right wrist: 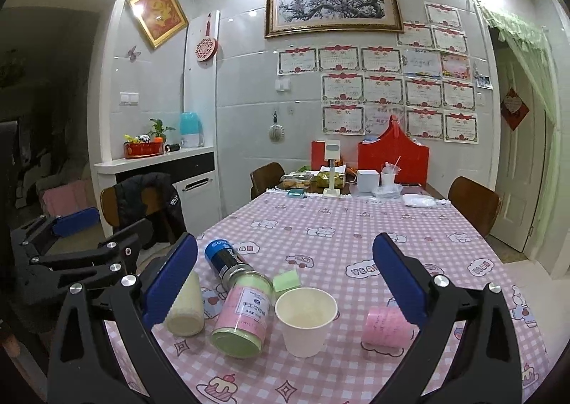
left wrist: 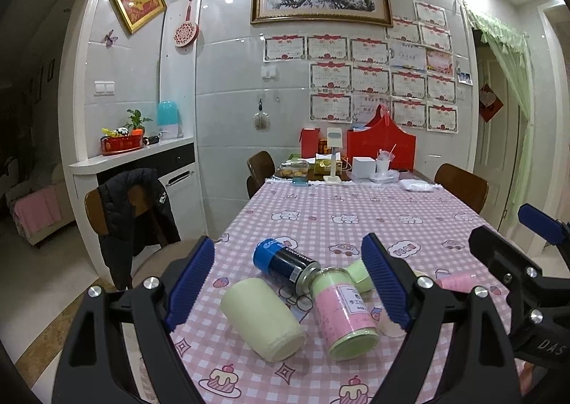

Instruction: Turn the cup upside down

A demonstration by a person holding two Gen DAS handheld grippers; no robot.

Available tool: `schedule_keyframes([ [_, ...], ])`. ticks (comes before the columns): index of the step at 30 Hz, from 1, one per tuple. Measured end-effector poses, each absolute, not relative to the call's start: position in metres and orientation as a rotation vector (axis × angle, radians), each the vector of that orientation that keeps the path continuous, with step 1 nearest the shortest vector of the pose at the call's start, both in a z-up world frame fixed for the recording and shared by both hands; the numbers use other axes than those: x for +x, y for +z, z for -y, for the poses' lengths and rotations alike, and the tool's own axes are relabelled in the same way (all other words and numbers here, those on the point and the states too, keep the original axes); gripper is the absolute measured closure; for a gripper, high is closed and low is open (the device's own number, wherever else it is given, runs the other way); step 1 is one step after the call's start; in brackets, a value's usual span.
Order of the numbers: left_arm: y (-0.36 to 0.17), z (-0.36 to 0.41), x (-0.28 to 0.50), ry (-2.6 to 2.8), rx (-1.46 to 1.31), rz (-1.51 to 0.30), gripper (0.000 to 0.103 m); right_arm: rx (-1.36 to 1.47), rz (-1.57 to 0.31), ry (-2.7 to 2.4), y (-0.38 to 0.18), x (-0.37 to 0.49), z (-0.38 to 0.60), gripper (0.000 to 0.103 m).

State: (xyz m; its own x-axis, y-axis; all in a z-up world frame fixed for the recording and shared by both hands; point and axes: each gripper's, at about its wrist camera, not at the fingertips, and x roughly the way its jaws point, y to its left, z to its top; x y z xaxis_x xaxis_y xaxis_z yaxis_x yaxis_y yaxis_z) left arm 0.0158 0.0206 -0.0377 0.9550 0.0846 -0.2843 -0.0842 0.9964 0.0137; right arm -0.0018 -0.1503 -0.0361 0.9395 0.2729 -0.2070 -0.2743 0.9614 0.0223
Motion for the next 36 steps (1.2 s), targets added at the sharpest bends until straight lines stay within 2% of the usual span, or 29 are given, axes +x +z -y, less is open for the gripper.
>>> schedule_keyframes([
  [36, -0.0314, -0.0125, 0.0095, 0.083, 0.017, -0.255, 0.020, 0.016, -0.213, 0.258, -0.0349, -0.0033, 0.1603, 0.008],
])
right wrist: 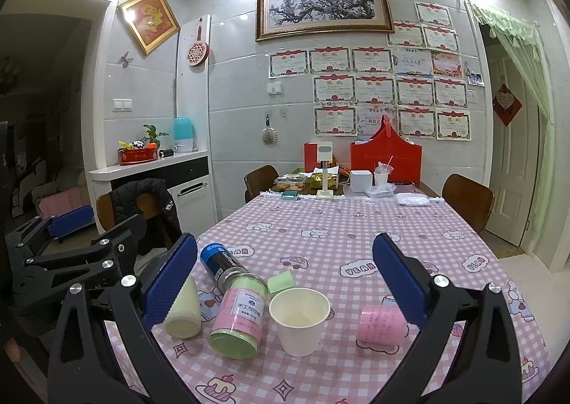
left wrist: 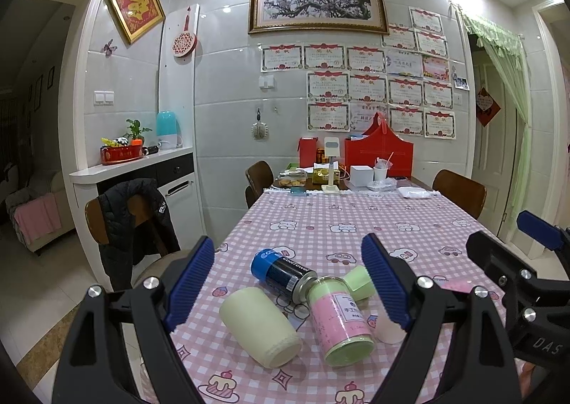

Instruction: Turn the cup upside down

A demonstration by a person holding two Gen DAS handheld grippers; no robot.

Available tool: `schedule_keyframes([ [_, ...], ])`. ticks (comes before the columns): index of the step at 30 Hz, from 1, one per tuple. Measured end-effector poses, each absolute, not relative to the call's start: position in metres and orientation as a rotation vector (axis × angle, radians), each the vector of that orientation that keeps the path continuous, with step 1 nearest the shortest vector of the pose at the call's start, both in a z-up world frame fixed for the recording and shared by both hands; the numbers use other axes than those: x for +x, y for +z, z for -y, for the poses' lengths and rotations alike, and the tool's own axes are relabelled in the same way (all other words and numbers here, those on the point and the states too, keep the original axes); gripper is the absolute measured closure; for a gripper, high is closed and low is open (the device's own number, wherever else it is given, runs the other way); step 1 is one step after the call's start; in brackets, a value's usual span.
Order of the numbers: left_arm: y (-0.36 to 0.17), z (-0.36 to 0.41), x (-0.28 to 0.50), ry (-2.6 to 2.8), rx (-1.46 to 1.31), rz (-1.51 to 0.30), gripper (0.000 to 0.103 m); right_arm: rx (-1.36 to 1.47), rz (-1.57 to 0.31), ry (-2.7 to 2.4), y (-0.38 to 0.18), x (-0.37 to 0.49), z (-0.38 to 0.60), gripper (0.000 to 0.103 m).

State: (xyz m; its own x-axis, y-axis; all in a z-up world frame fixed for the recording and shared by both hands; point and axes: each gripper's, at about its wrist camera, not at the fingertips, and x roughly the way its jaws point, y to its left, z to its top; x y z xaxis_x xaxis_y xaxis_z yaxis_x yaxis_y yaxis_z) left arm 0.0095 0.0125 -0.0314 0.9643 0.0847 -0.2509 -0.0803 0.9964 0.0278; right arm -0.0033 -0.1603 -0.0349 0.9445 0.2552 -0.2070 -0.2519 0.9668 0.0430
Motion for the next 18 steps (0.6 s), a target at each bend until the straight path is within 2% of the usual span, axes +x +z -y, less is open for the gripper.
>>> schedule_keyframes([
  [18, -0.0395, -0.0101, 0.0167, 0.091, 0.029, -0.267, 0.020, 0.017, -0.233, 0.257, -0.0417, 0.0022, 0.1599, 0.008],
])
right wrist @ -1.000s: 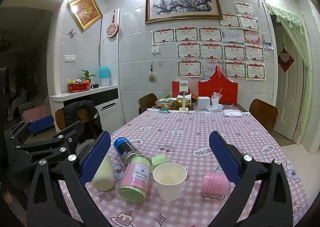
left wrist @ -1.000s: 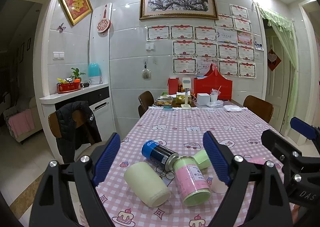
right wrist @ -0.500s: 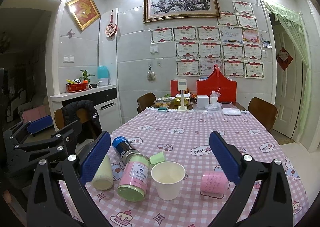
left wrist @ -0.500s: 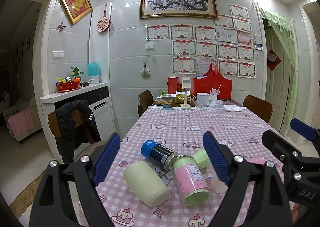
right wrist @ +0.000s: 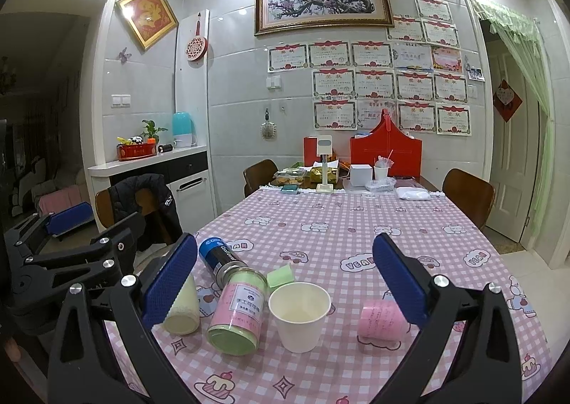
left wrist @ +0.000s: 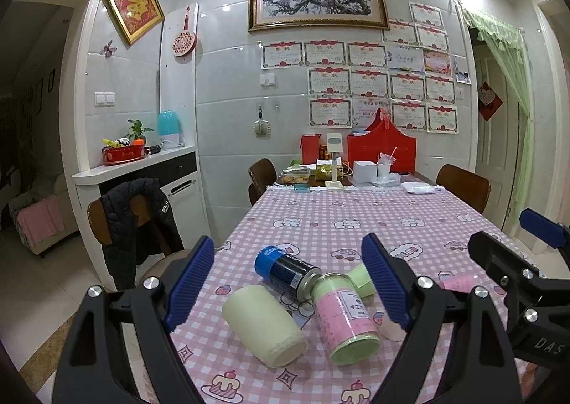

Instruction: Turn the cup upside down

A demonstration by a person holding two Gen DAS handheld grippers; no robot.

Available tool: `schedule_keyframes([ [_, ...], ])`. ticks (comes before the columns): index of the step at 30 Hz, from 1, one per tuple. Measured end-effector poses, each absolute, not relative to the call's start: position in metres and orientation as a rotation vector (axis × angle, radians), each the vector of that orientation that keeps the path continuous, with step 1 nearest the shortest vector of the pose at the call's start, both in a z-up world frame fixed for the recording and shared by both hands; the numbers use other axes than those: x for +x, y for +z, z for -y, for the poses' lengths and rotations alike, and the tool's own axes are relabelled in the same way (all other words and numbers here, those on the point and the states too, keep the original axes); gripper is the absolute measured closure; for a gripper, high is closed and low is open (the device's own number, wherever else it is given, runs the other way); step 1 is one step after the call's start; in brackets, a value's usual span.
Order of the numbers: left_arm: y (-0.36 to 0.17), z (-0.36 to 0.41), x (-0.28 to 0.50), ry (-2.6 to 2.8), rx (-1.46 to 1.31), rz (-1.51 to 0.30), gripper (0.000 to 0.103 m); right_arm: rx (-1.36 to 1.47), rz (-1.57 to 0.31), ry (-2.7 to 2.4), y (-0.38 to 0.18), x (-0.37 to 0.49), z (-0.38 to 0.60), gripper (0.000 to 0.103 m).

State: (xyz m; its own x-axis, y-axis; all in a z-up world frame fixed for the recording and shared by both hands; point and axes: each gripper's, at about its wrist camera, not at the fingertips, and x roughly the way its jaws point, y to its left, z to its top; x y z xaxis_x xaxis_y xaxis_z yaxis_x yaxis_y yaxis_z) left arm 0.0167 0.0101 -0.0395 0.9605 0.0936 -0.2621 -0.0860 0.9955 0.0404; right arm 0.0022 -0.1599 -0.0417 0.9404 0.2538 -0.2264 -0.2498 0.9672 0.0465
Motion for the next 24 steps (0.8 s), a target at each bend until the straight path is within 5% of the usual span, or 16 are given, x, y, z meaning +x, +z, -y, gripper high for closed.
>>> schedule_keyframes([
  [24, -0.0366, -0.0150, 0.0171, 0.094, 0.028, -0.253, 0.020, 0.014, -0.230, 0.260, -0.0421, 0.0058, 0.1590, 0.008],
])
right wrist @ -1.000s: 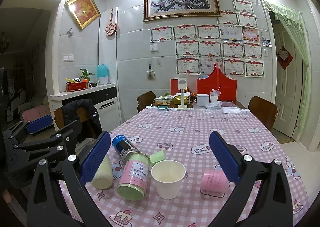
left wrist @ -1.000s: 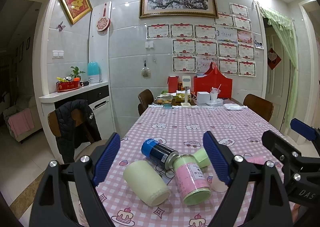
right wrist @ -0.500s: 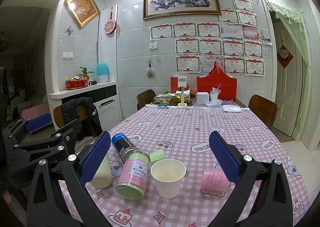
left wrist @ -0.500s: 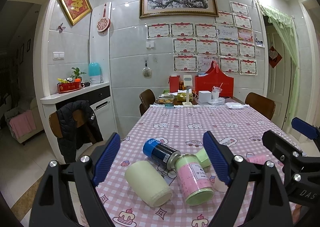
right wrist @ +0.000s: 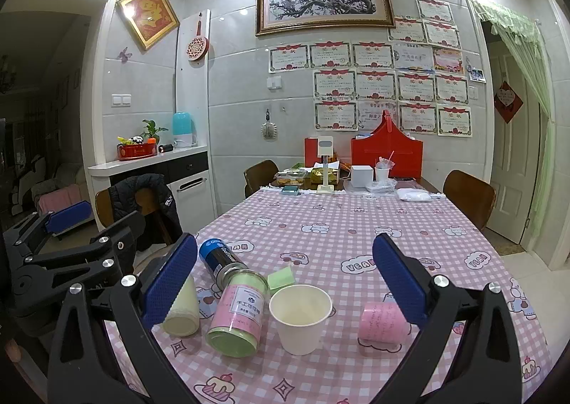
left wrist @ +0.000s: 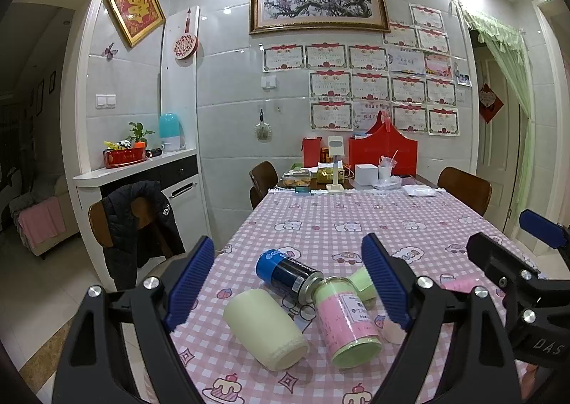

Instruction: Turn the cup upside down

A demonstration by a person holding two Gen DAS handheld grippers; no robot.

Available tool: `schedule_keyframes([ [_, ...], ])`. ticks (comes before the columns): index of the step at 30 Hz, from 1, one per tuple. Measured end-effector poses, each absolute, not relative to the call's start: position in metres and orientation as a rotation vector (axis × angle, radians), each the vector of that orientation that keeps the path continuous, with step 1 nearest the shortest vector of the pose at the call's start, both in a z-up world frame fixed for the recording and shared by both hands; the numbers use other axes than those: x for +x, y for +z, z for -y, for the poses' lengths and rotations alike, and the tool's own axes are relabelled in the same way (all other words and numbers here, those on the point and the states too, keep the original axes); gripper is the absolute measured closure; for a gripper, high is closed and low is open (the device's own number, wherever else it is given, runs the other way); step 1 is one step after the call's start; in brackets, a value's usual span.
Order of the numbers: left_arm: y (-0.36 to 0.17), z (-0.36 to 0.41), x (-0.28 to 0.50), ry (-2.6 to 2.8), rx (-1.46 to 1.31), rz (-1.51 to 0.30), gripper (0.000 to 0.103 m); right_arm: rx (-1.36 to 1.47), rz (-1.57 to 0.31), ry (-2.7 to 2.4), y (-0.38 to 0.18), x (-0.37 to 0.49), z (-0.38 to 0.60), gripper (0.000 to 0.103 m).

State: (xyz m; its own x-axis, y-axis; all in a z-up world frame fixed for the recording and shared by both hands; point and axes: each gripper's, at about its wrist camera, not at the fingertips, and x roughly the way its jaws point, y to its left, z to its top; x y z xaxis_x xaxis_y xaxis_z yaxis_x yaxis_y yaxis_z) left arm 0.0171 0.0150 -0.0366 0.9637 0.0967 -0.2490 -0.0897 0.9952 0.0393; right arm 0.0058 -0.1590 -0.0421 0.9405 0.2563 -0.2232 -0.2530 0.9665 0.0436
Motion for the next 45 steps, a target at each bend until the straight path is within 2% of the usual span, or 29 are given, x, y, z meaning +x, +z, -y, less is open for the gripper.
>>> schedule_keyframes([
  [45, -0.045, -0.016, 0.034, 0.084, 0.030, -0.278, 0.020, 0.030, -0.244, 0.246, -0.050, 0.014, 0.158, 0.008],
])
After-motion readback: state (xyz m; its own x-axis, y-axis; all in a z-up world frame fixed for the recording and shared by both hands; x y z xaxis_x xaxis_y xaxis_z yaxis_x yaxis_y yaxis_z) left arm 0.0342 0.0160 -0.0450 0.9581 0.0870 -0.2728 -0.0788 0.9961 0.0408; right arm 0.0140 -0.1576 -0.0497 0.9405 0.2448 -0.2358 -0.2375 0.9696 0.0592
